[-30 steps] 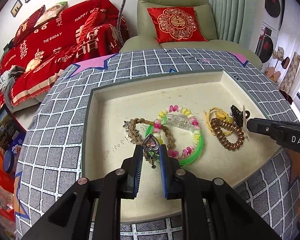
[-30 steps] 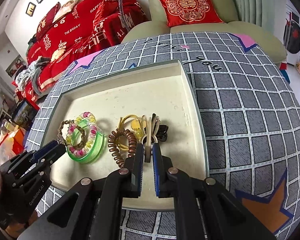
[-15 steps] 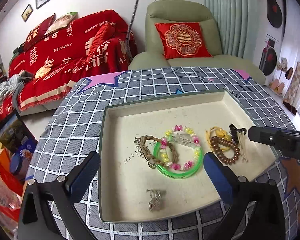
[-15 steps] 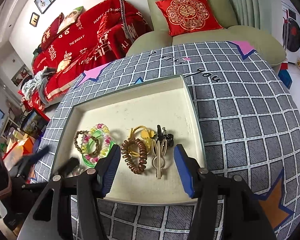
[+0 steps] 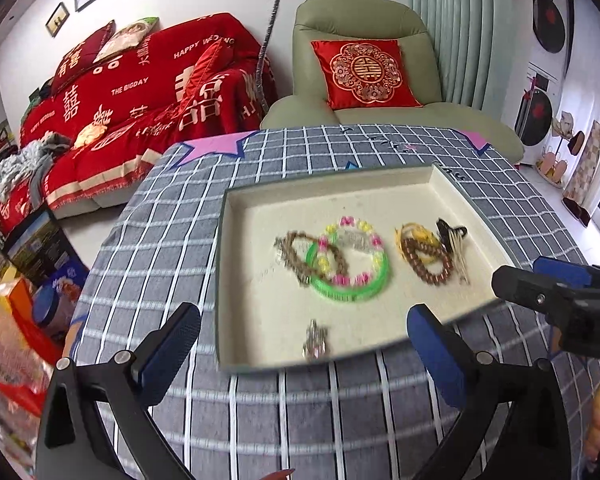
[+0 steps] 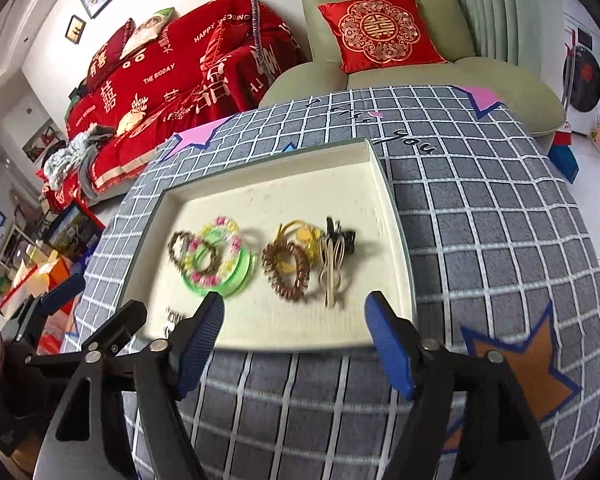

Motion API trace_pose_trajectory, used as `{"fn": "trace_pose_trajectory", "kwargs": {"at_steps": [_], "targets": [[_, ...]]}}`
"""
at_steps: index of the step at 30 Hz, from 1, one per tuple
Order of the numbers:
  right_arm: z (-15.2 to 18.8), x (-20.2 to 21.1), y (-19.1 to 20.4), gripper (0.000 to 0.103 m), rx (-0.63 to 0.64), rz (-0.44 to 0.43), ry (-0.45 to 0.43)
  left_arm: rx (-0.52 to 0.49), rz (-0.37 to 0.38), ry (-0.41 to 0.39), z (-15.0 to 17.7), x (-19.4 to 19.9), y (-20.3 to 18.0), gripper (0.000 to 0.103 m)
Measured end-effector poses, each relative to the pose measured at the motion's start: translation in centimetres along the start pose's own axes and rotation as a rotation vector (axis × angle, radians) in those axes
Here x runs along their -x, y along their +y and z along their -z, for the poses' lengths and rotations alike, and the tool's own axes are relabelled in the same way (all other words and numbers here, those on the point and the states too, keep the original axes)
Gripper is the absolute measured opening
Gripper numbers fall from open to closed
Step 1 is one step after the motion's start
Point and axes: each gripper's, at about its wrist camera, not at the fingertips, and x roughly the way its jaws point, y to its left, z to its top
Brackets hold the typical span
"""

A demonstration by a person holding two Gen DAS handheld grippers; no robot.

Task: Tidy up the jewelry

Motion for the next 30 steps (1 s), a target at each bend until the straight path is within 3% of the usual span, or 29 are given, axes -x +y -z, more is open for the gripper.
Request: {"fn": "trace_pose_trajectory", "kwargs": {"at_steps": [6, 9, 21, 30], "targets": [[3.5, 2.6, 1.3, 0.089, 0.037, 0.024, -0.014, 0.012, 0.002, -0.016, 3.4, 3.7, 0.3, 0.103], [4.9, 4.2, 1.7, 0.103, 0.045, 0.027, -0.039, 0.015, -0.006, -0.029, 5.0, 5.5, 0.3, 0.103], [10.7, 11.3, 3.7, 0.103, 0.081, 0.213, -0.170, 0.092, -0.033, -0.108, 9.1, 12.5, 1.3, 0.103], [12.7, 14.0, 3.7, 0.103, 0.090, 0.263, -0.221, 0.079, -0.035, -0.144, 9.9, 14.8, 0.6, 0.103]]}}
